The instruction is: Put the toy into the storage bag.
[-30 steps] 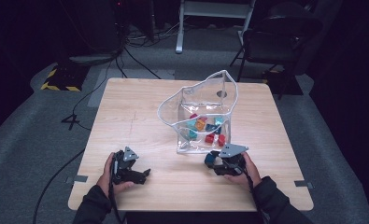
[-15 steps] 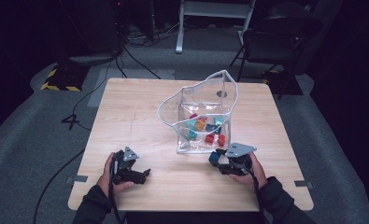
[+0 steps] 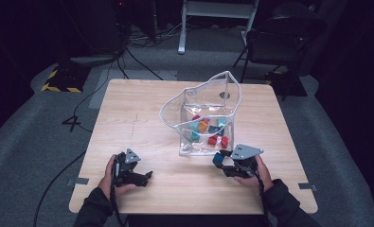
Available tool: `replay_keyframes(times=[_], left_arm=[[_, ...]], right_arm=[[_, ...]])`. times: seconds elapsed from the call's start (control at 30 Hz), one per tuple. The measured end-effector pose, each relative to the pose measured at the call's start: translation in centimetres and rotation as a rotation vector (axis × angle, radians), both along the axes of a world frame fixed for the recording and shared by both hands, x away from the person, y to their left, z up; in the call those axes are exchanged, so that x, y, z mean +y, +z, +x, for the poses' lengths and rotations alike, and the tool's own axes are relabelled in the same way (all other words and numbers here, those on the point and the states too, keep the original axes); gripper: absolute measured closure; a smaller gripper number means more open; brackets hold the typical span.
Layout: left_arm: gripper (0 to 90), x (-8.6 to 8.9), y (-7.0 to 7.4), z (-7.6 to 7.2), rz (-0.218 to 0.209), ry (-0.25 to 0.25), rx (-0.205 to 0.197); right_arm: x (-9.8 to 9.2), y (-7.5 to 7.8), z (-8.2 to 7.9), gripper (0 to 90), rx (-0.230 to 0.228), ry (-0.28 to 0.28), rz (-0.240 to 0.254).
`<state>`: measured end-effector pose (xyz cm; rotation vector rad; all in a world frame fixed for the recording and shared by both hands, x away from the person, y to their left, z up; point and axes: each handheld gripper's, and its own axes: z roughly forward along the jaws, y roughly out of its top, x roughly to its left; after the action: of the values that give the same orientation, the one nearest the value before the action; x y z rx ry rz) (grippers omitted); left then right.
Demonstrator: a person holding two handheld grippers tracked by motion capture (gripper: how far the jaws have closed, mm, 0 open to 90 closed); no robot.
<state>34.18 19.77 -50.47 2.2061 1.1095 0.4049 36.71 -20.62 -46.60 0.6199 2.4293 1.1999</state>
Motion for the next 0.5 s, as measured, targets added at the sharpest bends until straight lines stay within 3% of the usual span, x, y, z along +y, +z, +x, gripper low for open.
replay_keyframes(times=[0.5], left_arm=[[0.6,0.0,0.0,0.0,0.000,0.000,0.000]], right_arm=[[-0.9,1.8,-0.3,48.7,-0.041,-0.016,0.042]])
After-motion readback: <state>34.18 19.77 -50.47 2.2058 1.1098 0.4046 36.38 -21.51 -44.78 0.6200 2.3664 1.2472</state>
